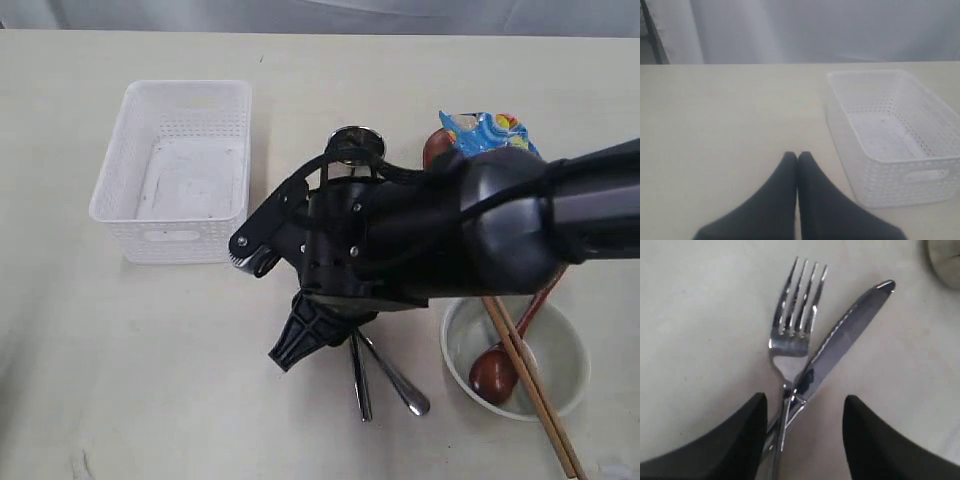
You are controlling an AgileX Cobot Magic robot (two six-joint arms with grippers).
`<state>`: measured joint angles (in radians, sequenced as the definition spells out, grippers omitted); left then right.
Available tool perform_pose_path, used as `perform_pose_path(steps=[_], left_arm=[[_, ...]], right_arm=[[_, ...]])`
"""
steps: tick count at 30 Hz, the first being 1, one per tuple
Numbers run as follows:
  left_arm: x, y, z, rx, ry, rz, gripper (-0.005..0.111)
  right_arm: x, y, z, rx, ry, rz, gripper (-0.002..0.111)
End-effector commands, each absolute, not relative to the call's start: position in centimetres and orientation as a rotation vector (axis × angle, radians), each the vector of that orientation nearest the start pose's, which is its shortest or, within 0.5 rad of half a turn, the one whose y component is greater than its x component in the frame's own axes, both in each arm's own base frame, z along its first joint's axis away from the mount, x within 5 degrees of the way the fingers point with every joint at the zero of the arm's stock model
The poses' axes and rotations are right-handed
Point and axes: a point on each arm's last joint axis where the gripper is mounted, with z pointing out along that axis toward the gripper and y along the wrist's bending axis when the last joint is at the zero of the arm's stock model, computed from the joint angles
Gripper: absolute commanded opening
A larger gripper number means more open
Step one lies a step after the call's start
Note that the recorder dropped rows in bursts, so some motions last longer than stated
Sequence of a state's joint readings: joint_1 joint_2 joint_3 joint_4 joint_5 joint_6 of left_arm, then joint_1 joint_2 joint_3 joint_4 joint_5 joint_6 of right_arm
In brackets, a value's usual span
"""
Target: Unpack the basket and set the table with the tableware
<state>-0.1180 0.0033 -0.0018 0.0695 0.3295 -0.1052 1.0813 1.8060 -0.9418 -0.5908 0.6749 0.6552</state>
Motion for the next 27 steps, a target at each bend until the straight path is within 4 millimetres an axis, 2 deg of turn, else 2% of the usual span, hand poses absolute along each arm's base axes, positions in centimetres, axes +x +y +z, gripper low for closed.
perform_pose_path(steps=[1, 5, 8, 10, 12, 13, 15, 18, 22, 27], left_arm=[[5.4, -0.5, 18.4, 0.065, 1.807, -0.092, 0.000], [5.4, -0.5, 18.4, 0.065, 1.807, -0.092, 0.000], [5.4, -0.5, 18.4, 0.065, 1.807, -0.092, 0.000], [5.4, -0.5, 18.4, 0.065, 1.807, -0.092, 0.000], [5.4, -0.5, 18.4, 0.065, 1.807, -0.092, 0.000], [5.4, -0.5, 18.4, 0.065, 1.807, -0.092, 0.000], [5.4, -0.5, 18.4, 0.065, 1.807, -0.092, 0.000], [5.4, -0.5, 18.4, 0.065, 1.807, -0.092, 0.000], [5.4, -0.5, 18.4, 0.065, 1.807, -0.092, 0.000], [5.4, -0.5, 18.4, 0.065, 1.807, -0.092, 0.000]], right_arm=[[17.5, 27.1, 12.6, -1.216, 2.505, -0.194, 0.046], [17.8, 27.0, 12.3, -1.256, 2.468, -0.237, 0.045], [18.0, 27.0, 12.0, -1.239, 2.458, -0.259, 0.025], [18.0, 27.0, 11.5, -1.236, 2.474, -0.276, 0.019], [18.0, 26.9, 10.9, -1.233, 2.490, -0.300, 0.030], [18.0, 26.9, 10.8, -1.234, 2.491, -0.302, 0.042], [18.0, 26.9, 10.8, -1.236, 2.488, -0.297, 0.045], [18.0, 26.9, 10.9, -1.240, 2.483, -0.296, 0.032], [18.0, 27.0, 10.9, -1.243, 2.478, -0.286, 0.000], [18.0, 27.0, 11.0, -1.238, 2.478, -0.282, 0.000]])
